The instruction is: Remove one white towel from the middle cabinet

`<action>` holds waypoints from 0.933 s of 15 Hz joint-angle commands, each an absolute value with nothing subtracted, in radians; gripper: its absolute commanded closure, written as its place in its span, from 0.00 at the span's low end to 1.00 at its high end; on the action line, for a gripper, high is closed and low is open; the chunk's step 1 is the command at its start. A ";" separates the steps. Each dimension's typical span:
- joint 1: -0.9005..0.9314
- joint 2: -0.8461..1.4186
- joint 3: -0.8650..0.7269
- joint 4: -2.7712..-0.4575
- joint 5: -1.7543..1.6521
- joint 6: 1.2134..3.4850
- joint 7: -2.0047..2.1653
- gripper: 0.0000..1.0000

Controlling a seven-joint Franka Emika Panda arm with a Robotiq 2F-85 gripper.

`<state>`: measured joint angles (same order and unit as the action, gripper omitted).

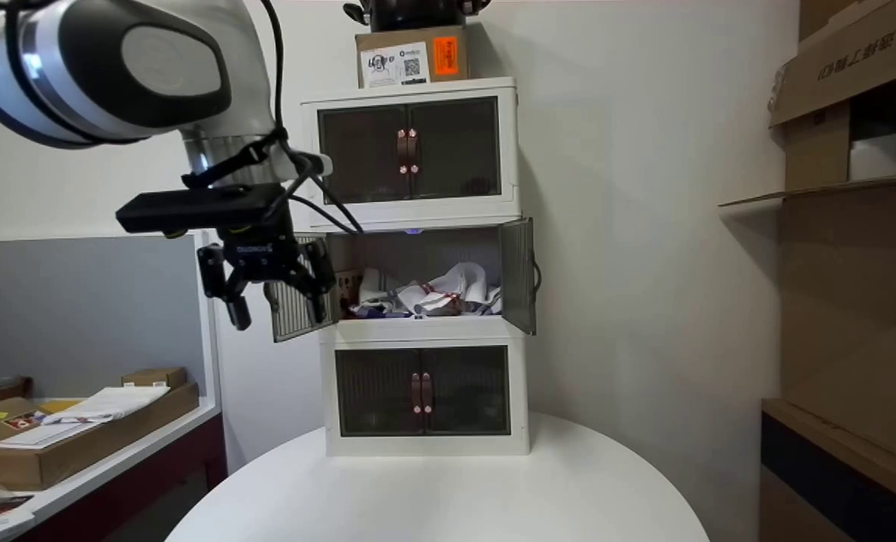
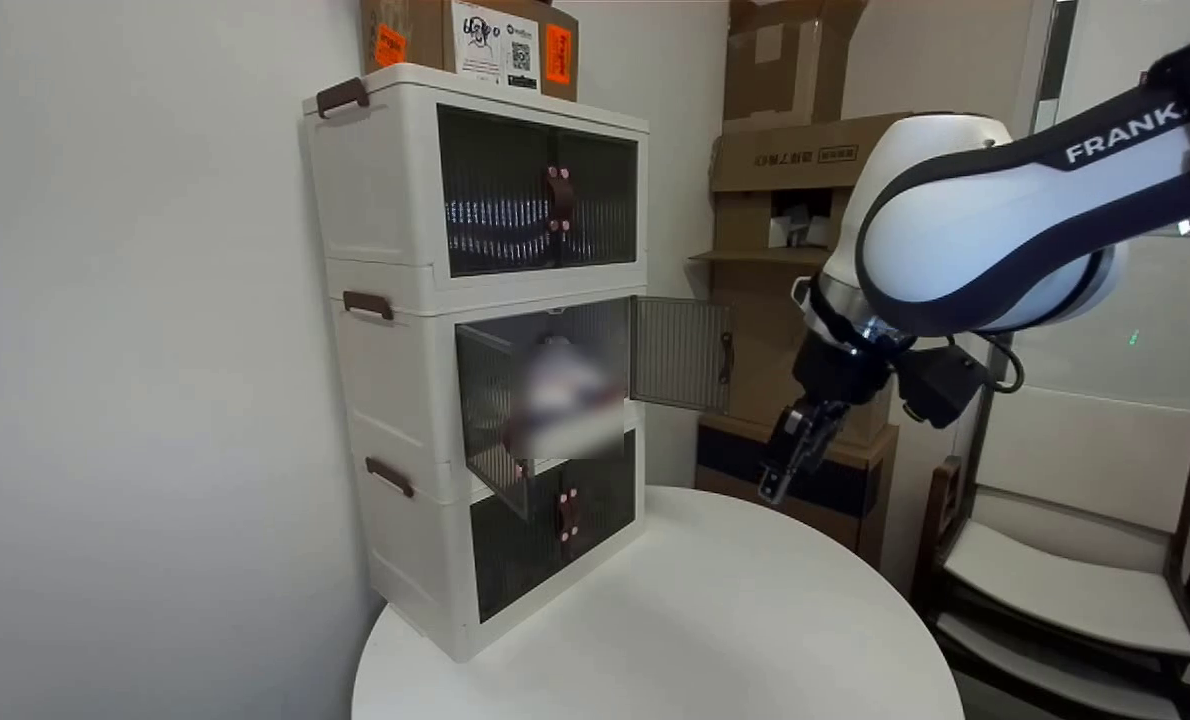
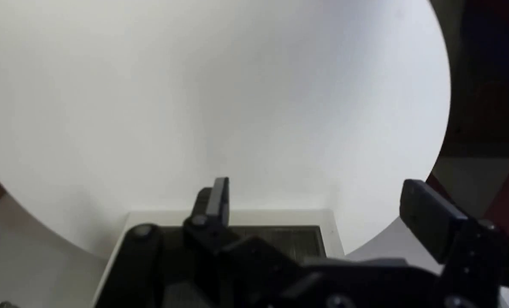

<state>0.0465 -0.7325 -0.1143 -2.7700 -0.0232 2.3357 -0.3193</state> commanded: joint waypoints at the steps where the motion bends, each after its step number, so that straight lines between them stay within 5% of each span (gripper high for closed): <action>1: 0.073 -0.682 -0.127 -2.768 -0.041 2.573 -0.373 0.00; 5: 0.099 -0.609 -0.141 -2.769 -0.066 2.878 -0.421 0.00; 14: 0.085 -0.639 -0.129 -2.767 -0.062 2.775 -0.384 0.00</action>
<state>0.0766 -0.6377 -0.1194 -2.7684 -0.0457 2.7786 -0.3964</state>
